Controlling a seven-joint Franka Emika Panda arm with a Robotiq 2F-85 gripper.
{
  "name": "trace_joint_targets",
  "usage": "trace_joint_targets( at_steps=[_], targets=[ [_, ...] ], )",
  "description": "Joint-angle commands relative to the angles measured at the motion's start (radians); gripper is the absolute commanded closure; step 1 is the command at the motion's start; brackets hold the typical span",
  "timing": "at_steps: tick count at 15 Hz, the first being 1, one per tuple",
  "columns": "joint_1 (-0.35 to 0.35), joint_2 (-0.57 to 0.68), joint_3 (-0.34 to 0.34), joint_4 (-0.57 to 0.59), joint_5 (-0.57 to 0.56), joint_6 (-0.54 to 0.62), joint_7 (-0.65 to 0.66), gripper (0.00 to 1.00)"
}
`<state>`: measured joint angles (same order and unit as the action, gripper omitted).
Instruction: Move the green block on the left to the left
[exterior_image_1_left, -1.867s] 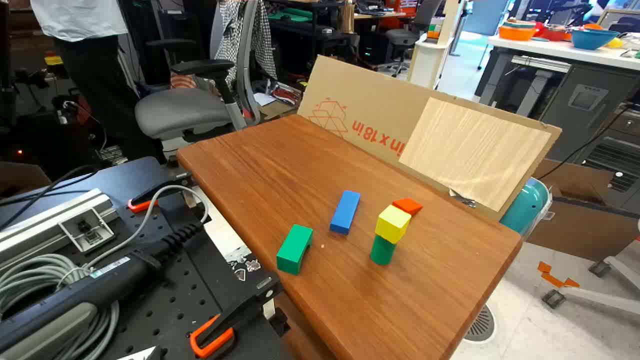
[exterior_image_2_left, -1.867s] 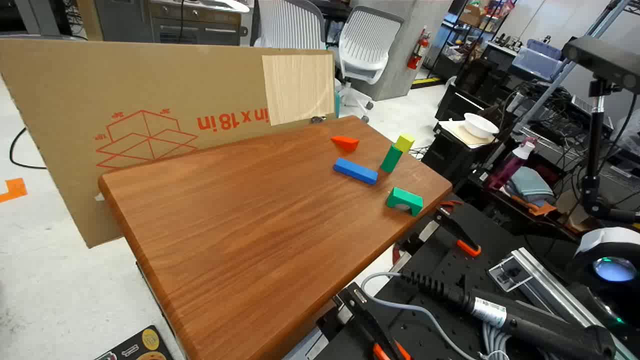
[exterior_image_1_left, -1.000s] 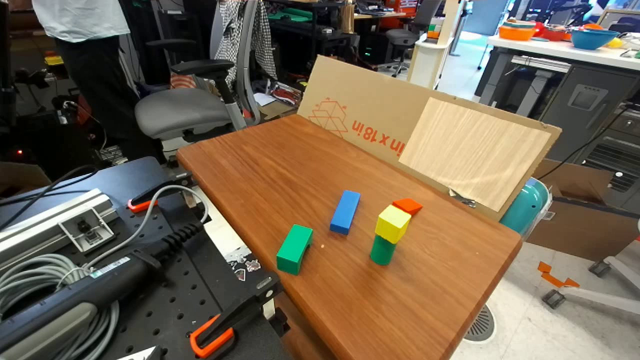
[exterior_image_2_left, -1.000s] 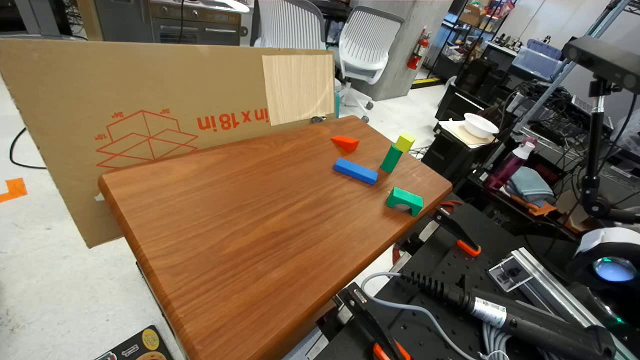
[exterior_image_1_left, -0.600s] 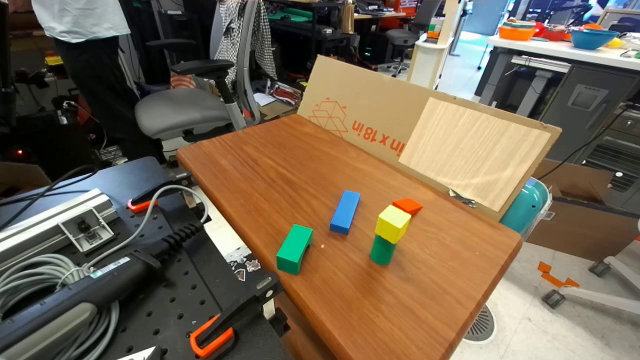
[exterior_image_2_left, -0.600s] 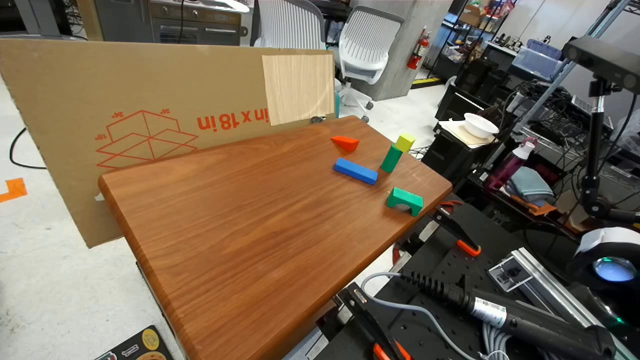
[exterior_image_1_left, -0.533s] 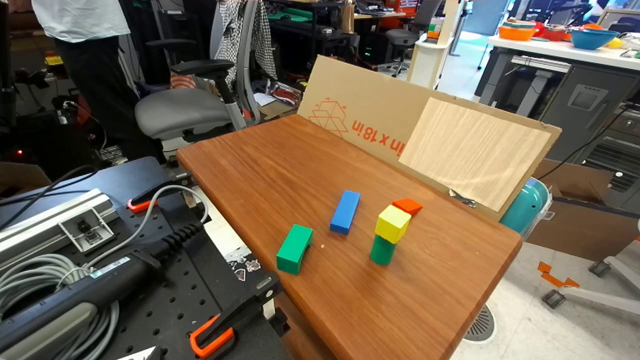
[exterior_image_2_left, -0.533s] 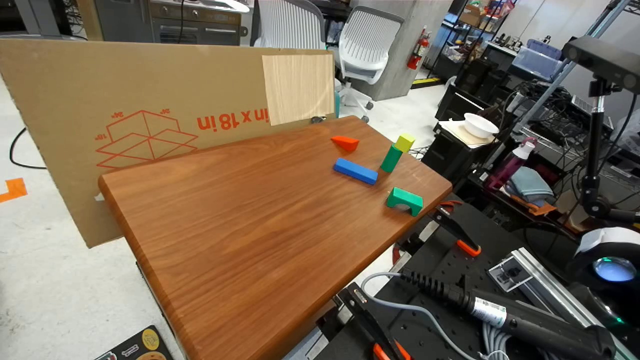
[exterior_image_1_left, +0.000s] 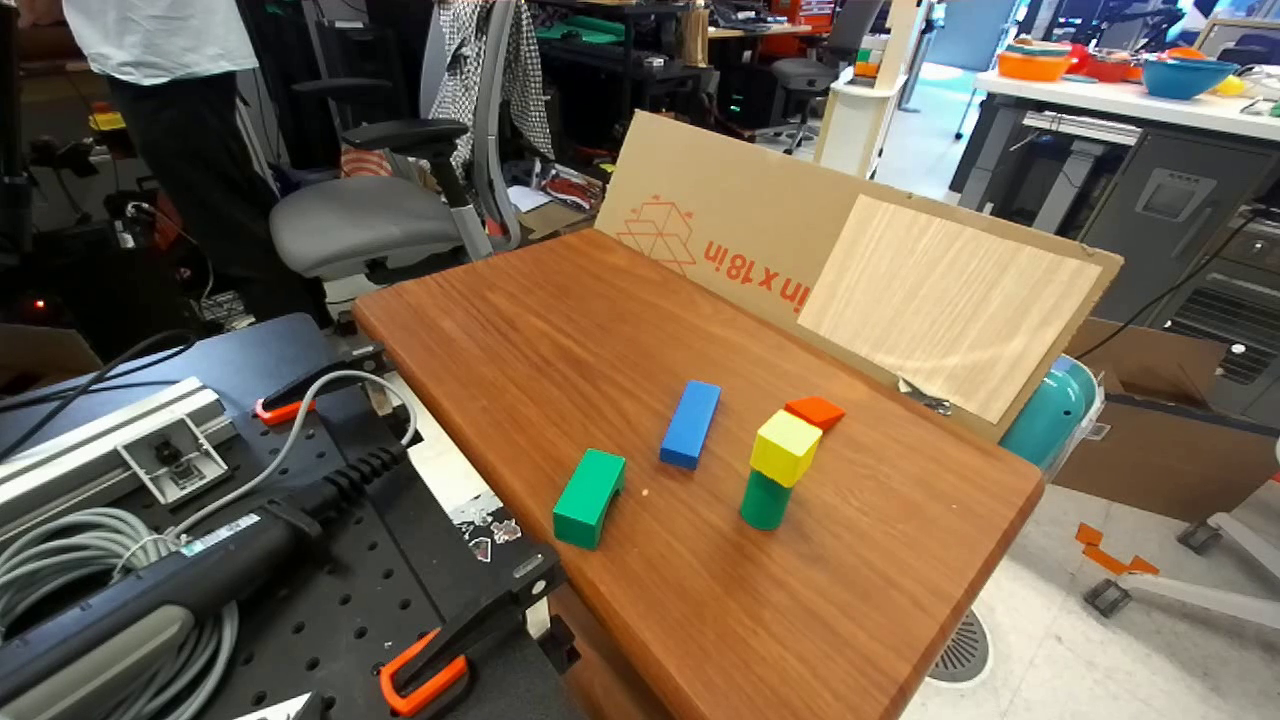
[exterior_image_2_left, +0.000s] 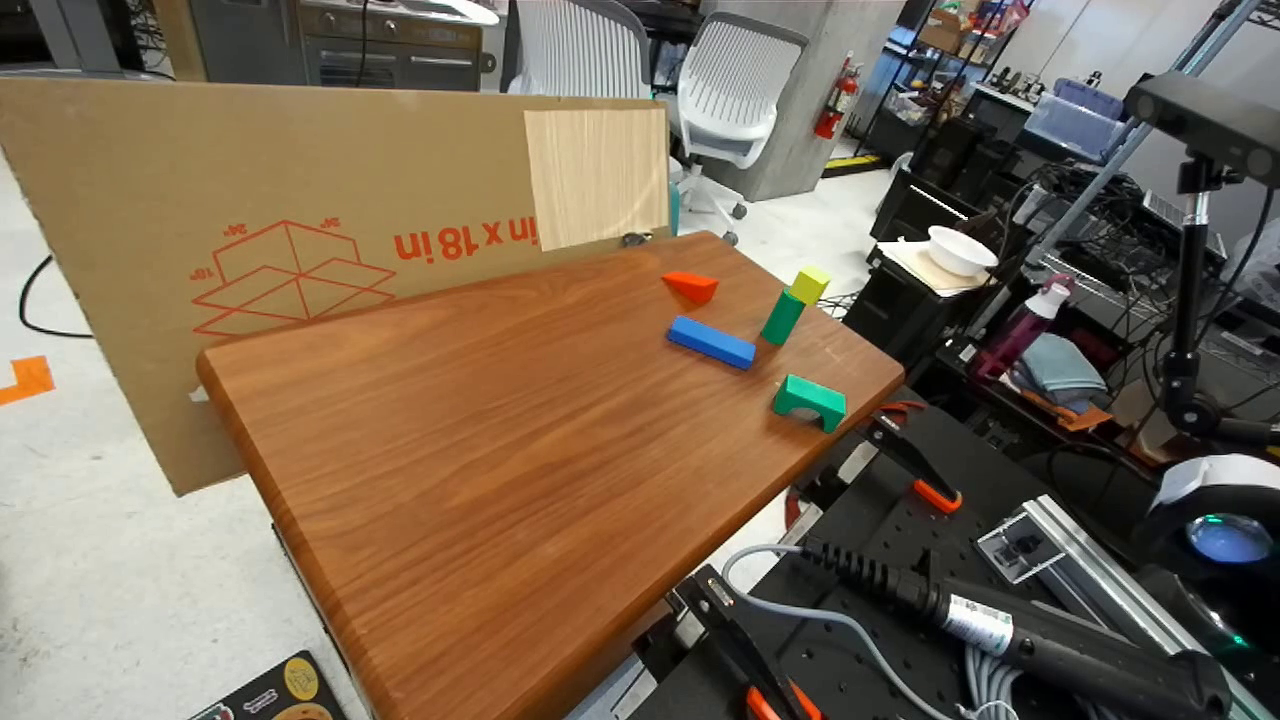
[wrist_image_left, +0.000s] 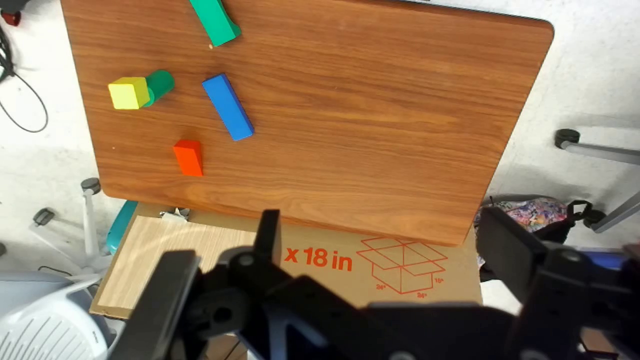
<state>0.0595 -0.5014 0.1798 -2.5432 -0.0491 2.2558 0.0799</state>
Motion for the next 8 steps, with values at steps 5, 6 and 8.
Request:
trace_joint_targets(
  at_steps=[5,6,8],
  targets=[
    [0.015,0.001,-0.014,0.002,-0.009,-0.003,0.007,0.0],
    [0.015,0.001,-0.014,0.002,-0.009,-0.003,0.007,0.0],
    [0.015,0.014,-0.013,0.005,-0.005,0.002,0.013,0.0]
  ],
)
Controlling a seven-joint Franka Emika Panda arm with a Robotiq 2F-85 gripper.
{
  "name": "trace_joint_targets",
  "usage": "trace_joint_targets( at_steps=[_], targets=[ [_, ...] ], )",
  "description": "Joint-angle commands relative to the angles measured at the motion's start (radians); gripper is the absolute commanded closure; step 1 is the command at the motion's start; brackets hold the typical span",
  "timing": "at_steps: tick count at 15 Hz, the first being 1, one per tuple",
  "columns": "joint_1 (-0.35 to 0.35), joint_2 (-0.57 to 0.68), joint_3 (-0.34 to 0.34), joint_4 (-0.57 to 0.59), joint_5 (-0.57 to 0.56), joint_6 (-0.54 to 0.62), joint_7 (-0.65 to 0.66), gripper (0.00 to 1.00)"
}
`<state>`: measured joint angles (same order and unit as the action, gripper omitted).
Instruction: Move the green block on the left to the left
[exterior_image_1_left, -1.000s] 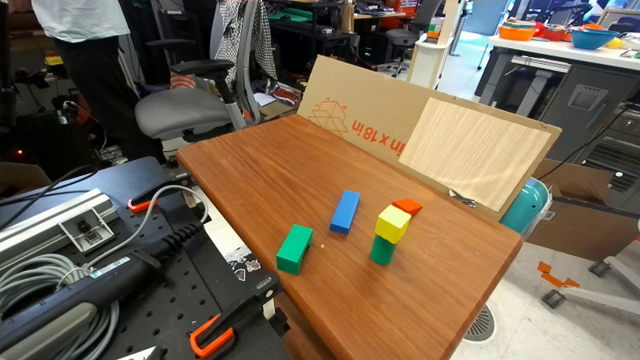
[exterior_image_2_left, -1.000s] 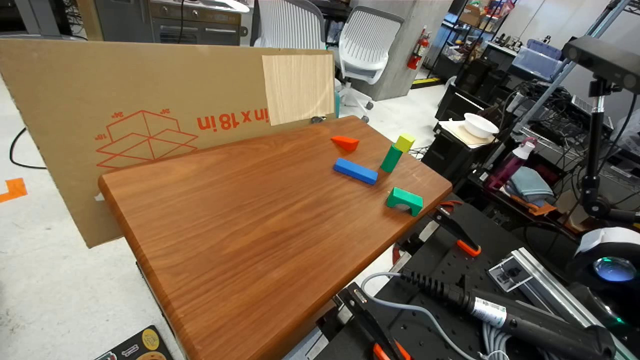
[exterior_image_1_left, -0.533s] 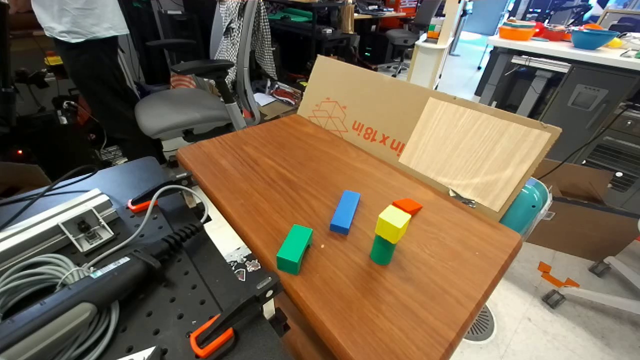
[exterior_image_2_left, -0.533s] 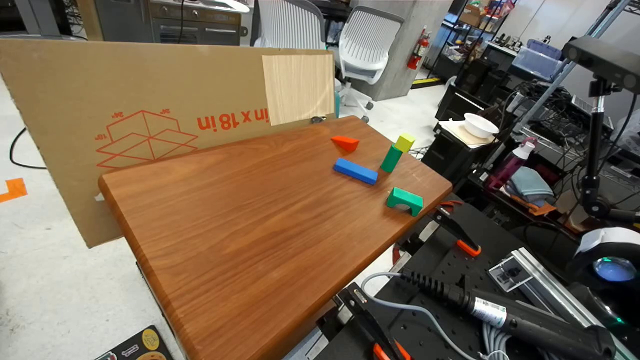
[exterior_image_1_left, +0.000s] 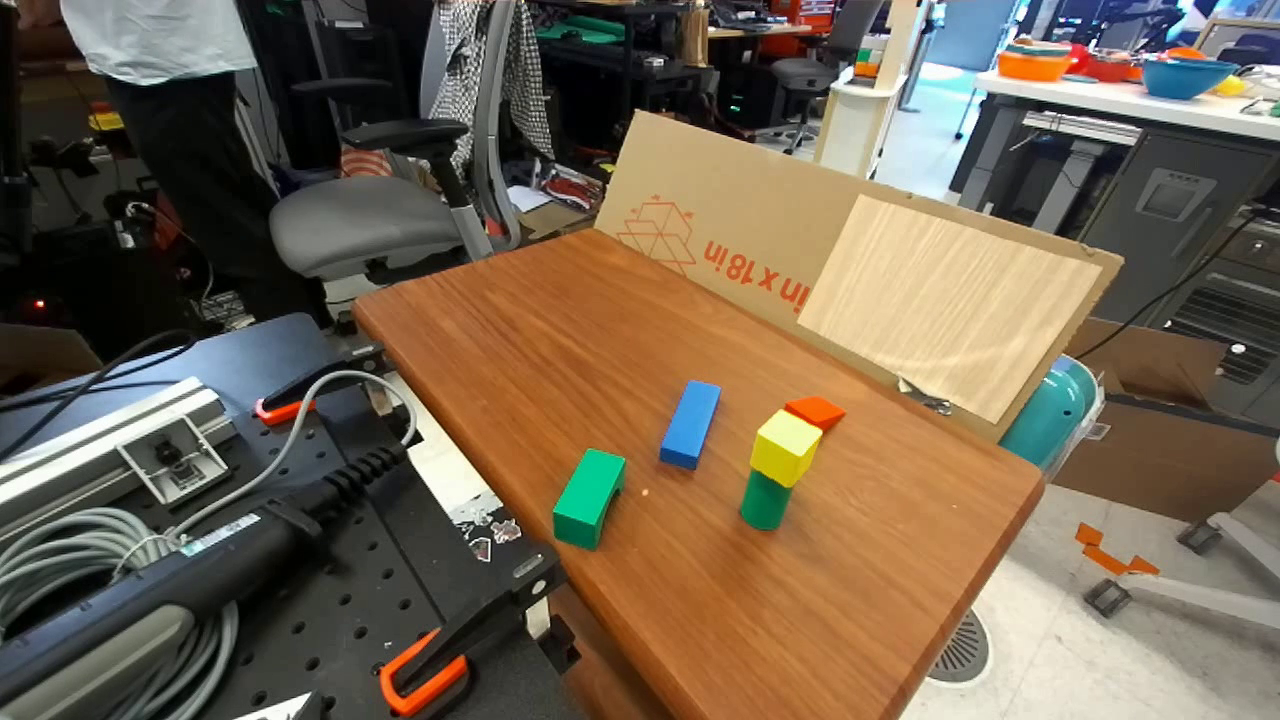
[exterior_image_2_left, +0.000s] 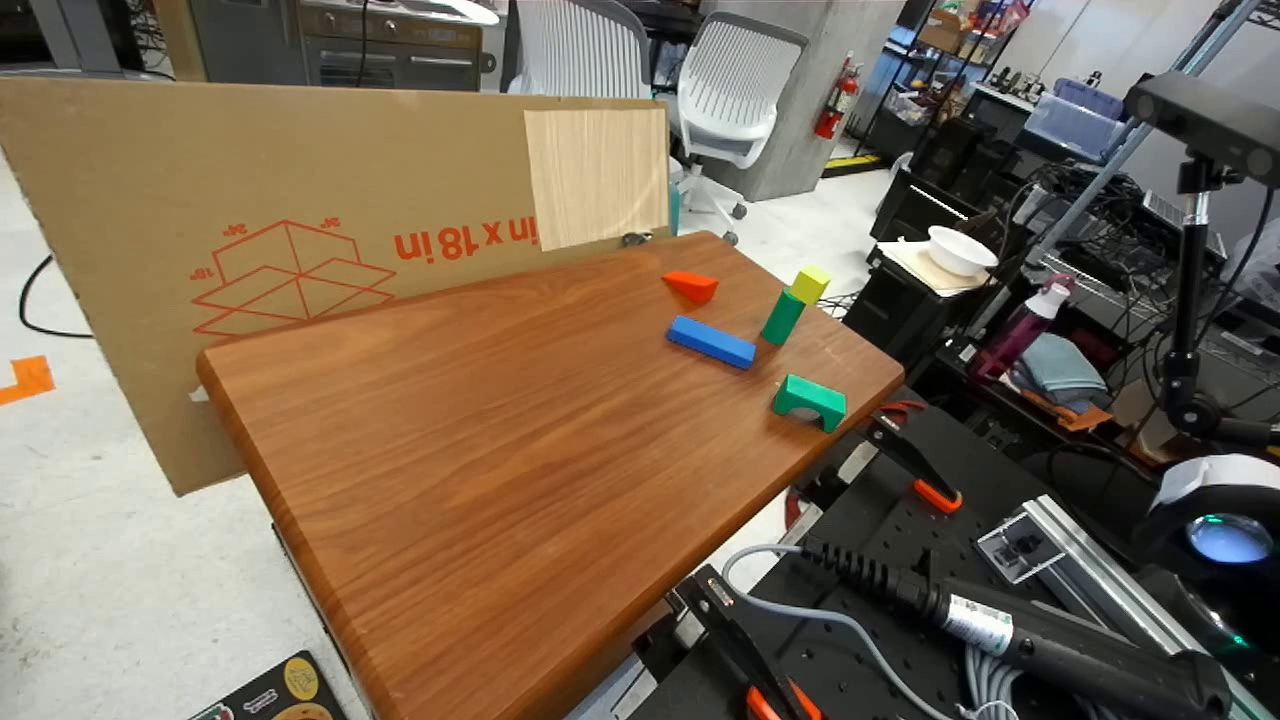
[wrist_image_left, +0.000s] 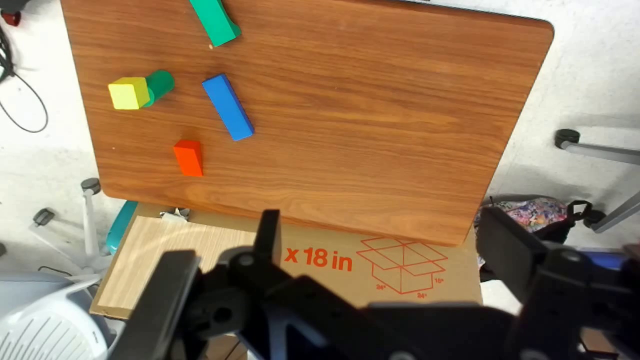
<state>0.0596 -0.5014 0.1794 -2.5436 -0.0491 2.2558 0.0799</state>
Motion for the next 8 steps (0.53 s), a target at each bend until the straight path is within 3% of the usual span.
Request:
trace_joint_targets(
  at_steps=[1,8],
  targets=[
    [0.012,0.021,-0.009,0.003,-0.013,0.008,0.016,0.0],
    [0.002,0.107,-0.008,-0.02,-0.037,0.073,0.016,0.0]
  ],
)
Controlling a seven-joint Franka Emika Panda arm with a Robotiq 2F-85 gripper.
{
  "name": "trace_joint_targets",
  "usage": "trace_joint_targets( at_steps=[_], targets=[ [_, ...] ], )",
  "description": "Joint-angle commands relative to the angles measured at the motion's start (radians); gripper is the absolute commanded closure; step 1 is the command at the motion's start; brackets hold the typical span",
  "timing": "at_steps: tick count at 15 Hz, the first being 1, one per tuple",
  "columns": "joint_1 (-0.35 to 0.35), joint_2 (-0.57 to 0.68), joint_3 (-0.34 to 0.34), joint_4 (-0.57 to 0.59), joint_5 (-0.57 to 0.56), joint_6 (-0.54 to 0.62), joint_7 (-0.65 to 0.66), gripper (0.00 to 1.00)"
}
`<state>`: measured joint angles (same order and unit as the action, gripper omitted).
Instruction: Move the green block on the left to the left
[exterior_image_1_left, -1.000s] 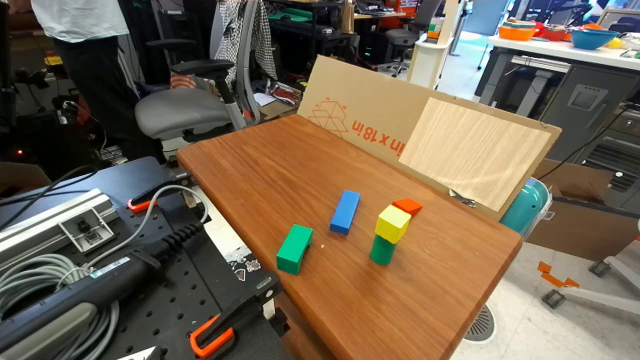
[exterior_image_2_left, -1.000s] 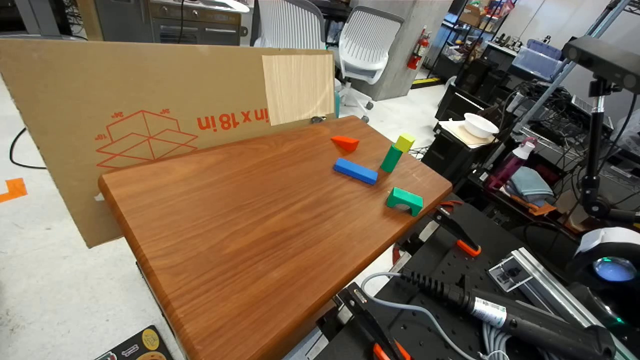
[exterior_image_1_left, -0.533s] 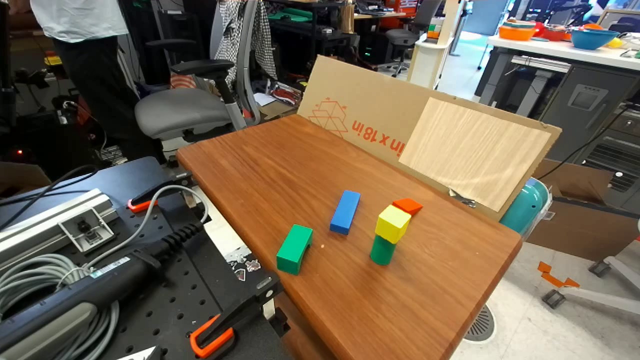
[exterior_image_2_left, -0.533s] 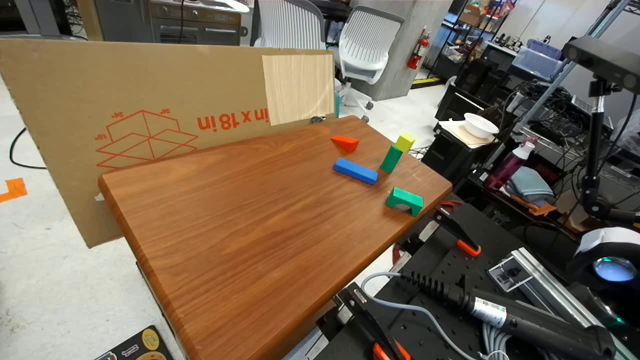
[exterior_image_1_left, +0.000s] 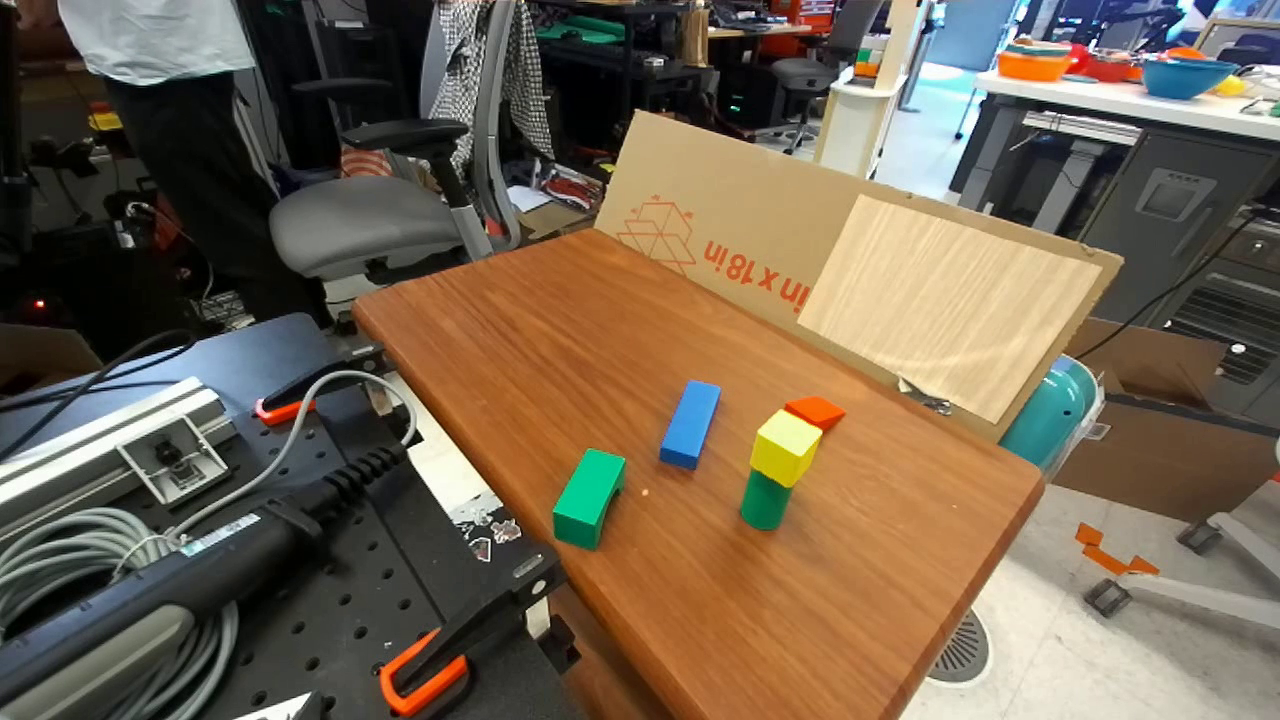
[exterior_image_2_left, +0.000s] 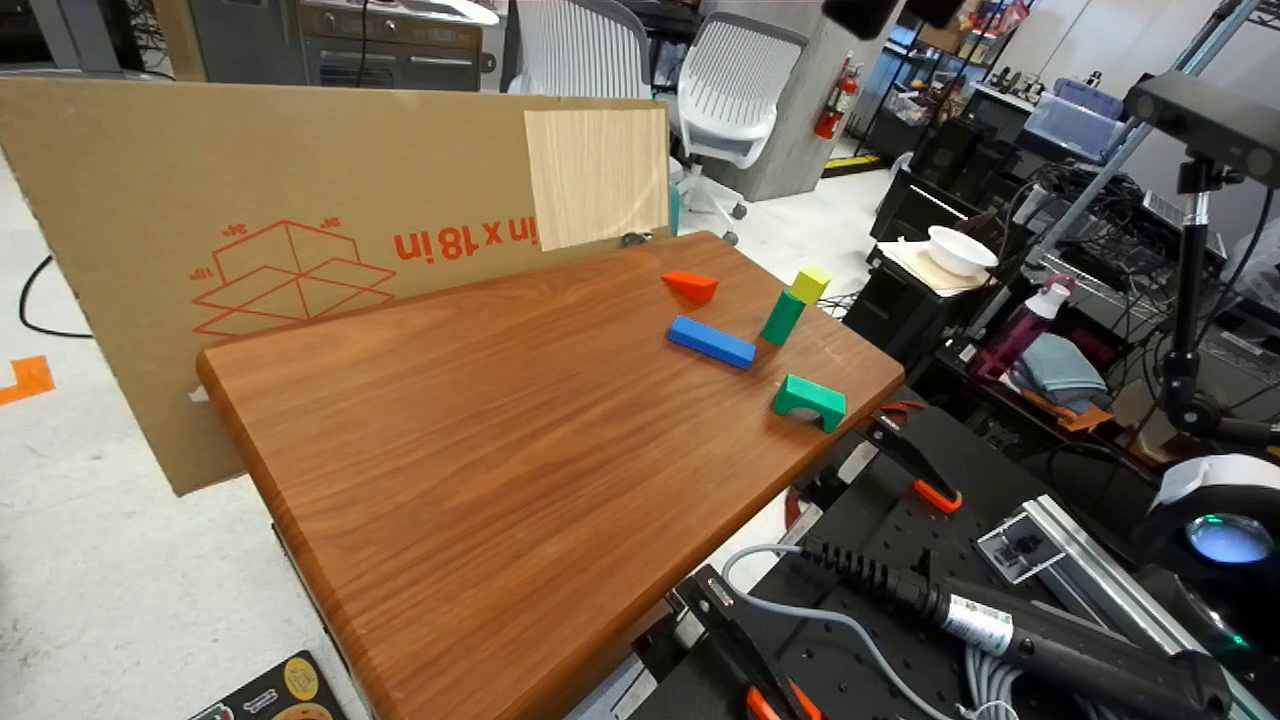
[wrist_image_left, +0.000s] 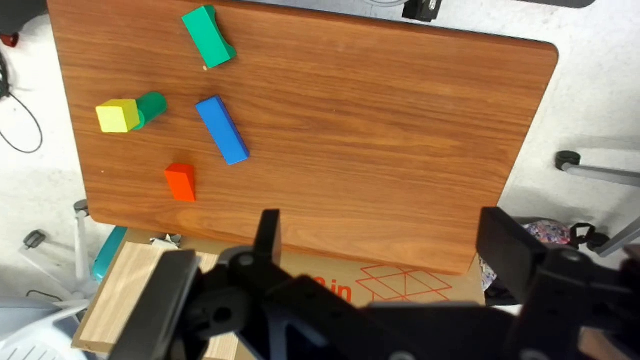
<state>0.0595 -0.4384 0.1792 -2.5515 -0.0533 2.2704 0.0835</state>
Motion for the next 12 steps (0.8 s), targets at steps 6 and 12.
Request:
trace_joint_targets(
  at_steps=[6,12],
  targets=[
    [-0.032,0.129,-0.039,-0.088,-0.093,0.108,0.006,0.0],
    [-0.103,0.245,-0.105,-0.151,-0.205,0.143,0.004,0.0]
  ],
)
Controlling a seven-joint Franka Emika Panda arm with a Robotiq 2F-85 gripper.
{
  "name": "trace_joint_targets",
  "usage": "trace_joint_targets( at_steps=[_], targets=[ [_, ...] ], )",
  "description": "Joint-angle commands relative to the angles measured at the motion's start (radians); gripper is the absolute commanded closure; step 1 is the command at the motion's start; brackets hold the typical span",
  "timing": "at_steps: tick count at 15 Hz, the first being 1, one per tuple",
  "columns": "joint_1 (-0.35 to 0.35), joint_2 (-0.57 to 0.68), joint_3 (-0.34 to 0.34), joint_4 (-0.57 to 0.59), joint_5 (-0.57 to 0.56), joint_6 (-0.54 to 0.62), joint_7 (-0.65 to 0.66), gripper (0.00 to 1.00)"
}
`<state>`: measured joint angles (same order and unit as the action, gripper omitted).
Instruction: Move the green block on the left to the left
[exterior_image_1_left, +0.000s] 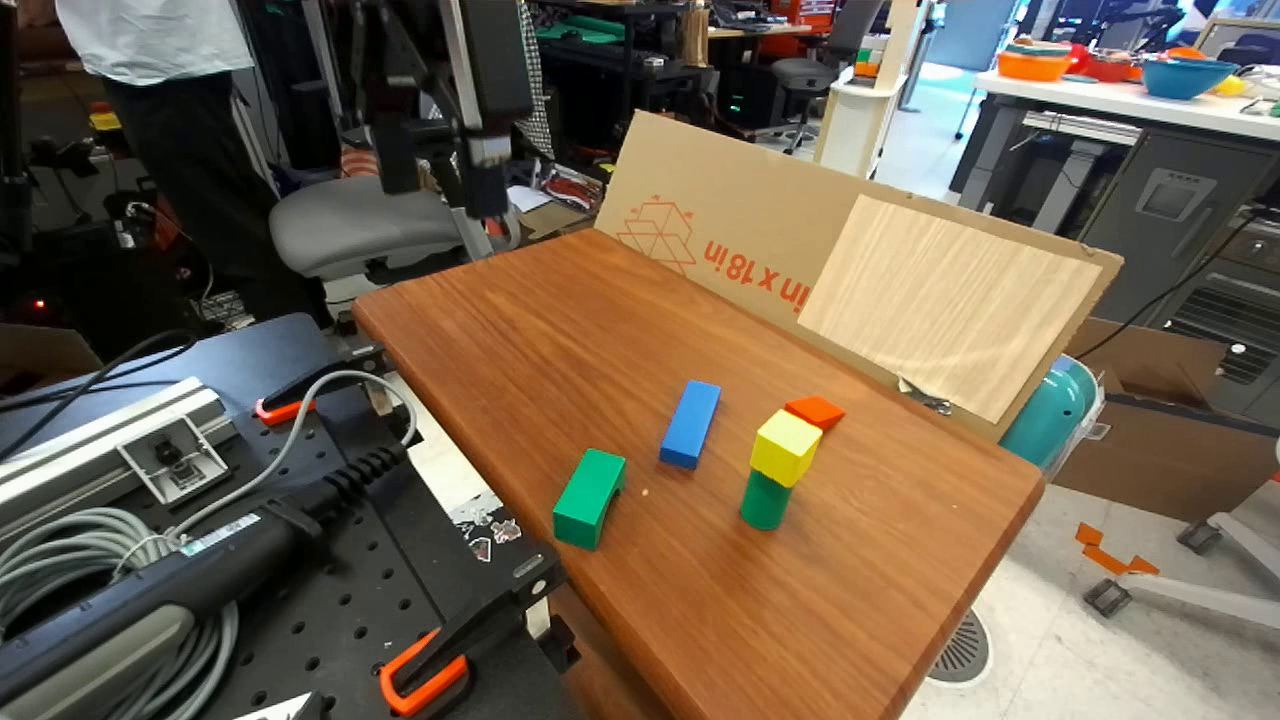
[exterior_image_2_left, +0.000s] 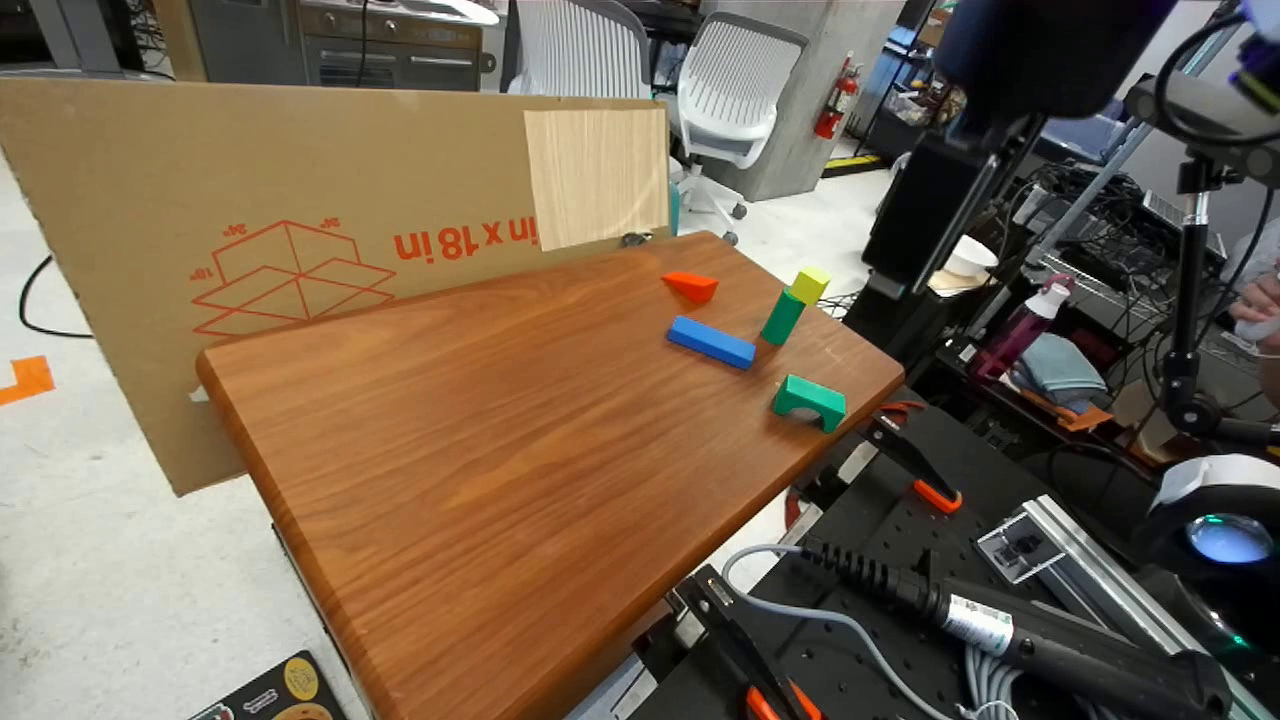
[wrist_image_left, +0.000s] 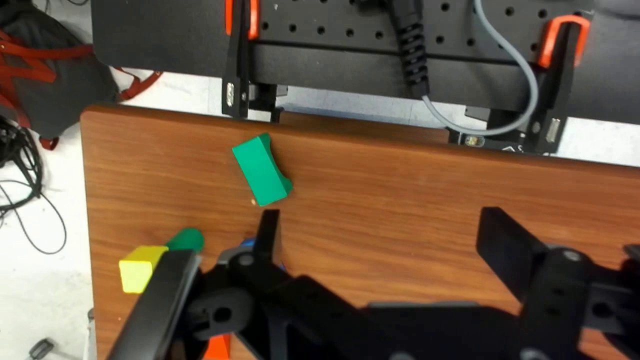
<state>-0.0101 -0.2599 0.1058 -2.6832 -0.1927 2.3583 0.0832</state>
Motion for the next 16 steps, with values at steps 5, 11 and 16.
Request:
trace_joint_targets(
  at_steps=[5,11,16],
  targets=[
    [-0.078,0.217,-0.097,-0.024,-0.164,0.148,-0.013,0.0],
    [-0.072,0.369,-0.161,0.015,-0.285,0.203,-0.036,0.0],
    [-0.061,0.456,-0.195,0.071,-0.344,0.231,-0.066,0.0]
  ],
)
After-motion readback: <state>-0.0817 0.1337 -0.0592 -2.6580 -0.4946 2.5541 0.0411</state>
